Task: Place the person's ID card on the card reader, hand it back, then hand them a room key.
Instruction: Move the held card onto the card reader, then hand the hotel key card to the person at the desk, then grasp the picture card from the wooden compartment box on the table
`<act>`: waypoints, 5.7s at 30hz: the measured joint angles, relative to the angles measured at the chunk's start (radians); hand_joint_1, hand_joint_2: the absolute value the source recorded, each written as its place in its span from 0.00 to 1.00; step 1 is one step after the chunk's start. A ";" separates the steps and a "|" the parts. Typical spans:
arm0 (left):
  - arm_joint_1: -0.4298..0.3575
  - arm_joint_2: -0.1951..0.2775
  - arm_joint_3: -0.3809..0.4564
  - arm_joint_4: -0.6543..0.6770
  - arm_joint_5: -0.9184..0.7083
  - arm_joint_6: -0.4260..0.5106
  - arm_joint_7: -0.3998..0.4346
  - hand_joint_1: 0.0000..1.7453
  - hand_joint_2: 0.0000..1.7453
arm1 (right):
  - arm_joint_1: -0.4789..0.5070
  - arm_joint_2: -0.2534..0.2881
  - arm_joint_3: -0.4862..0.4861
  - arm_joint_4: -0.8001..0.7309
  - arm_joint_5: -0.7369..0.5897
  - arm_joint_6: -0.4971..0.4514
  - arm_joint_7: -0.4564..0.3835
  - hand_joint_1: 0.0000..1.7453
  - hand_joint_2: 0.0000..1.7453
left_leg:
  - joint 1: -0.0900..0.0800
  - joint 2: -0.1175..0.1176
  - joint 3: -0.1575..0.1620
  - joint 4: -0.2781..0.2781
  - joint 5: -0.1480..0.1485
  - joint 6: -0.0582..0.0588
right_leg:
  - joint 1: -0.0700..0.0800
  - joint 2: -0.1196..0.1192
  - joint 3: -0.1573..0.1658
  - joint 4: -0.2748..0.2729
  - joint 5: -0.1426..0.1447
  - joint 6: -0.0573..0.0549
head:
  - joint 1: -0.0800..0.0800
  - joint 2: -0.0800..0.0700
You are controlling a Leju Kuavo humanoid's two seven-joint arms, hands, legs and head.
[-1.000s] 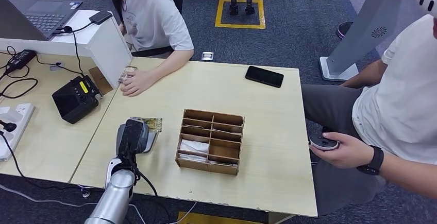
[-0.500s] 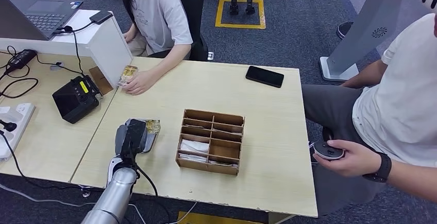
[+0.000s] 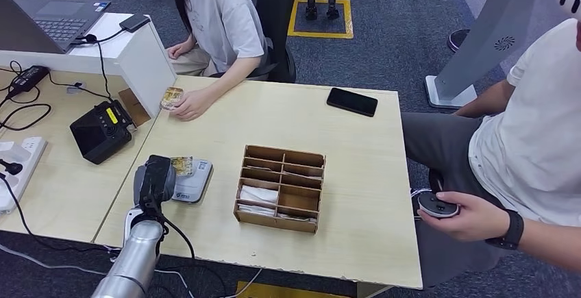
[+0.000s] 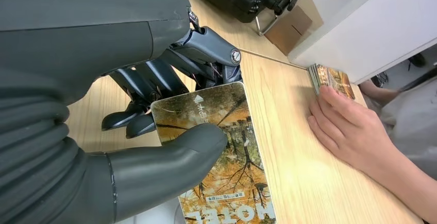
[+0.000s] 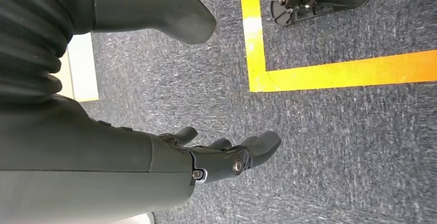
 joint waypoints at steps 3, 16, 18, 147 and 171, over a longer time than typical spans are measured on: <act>0.000 0.003 0.004 0.000 -0.014 -0.006 0.000 1.00 1.00 | 0.000 0.000 0.000 0.000 0.000 0.000 0.000 0.00 1.00 | 0.000 0.000 0.000 0.000 0.000 0.000 | 0.000 0.000 0.000 0.000 0.000 0.000 | 0.000 0.000; 0.004 0.009 0.007 0.011 -0.102 -0.089 -0.018 1.00 1.00 | 0.000 0.000 0.000 0.000 0.000 0.000 0.000 0.00 1.00 | 0.000 0.000 0.000 0.000 0.000 0.000 | 0.000 0.000 0.000 0.000 0.000 0.000 | 0.000 0.000; 0.006 0.008 0.006 0.011 -0.112 -0.097 -0.017 1.00 1.00 | 0.000 0.000 0.000 0.000 0.000 0.000 0.000 0.00 1.00 | 0.000 0.000 0.000 0.000 0.000 0.000 | 0.000 0.000 0.000 0.000 0.000 0.000 | 0.000 0.000; -0.209 0.078 0.160 -0.162 -0.456 0.317 -0.299 0.00 1.00 | -0.016 0.002 0.011 0.001 0.188 0.030 -0.029 0.00 1.00 | 0.001 -0.002 0.001 0.000 0.003 -0.001 | 0.001 -0.001 0.000 0.001 0.002 -0.002 | 0.000 0.000; 0.116 0.184 -0.259 -0.537 -0.386 -0.181 -0.269 0.00 1.00 | -0.008 0.000 -0.043 0.001 0.117 0.003 -0.014 0.00 1.00 | 0.000 0.001 -0.002 0.000 0.001 0.000 | 0.001 0.001 -0.003 0.000 0.001 -0.002 | 0.000 0.000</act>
